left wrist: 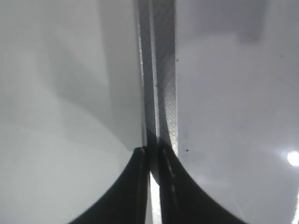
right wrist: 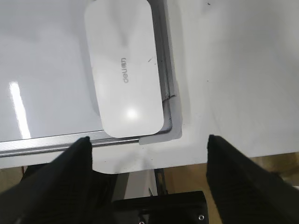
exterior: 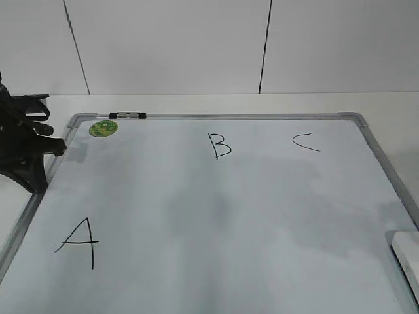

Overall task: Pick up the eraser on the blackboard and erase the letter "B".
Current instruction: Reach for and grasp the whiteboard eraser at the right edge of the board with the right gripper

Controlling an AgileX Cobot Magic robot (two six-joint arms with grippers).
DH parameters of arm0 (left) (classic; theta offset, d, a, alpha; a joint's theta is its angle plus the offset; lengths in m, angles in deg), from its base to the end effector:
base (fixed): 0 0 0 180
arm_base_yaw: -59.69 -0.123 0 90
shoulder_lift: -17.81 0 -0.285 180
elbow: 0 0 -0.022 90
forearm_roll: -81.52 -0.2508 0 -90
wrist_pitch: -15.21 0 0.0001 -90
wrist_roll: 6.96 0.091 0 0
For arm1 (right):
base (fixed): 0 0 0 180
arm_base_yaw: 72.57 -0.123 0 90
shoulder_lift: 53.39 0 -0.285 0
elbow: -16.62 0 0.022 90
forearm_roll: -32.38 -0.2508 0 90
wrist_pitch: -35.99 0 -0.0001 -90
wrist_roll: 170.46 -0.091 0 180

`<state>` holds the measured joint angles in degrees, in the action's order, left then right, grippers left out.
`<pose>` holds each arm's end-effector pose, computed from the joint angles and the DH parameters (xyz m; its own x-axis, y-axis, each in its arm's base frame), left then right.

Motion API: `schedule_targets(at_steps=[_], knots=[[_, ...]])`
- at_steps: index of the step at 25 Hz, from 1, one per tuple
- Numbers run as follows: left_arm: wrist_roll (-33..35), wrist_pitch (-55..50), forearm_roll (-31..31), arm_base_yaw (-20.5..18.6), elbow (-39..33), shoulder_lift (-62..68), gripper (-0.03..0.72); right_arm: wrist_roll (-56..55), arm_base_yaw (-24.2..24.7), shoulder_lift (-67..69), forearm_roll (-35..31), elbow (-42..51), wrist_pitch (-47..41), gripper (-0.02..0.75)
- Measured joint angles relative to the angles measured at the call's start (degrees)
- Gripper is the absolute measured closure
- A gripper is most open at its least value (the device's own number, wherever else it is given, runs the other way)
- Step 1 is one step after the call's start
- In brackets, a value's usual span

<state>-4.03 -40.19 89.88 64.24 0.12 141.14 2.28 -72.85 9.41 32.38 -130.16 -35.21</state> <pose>0.3790 -0.0411 0.1519 -0.9985 0.0475 -0.0254 0.0502 0.9914 -0.1205 0.1415 0.0007 0.2833 -0.9680 0.1216 -0.2194 0.1184 0.9926 0.0280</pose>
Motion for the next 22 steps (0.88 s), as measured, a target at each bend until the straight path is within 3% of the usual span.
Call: schedule_targets(at_steps=[13,22], knots=[[0.0,-0.1,0.6,-0.2,0.1,0.0,0.666,2.2,0.0,11.7,-5.7,0.0,1.5,0.130],[0.0,-0.1,0.7,-0.2,0.1,0.0,0.668,2.5,0.0,17.7,-6.1,-0.1,6.7,0.131]])
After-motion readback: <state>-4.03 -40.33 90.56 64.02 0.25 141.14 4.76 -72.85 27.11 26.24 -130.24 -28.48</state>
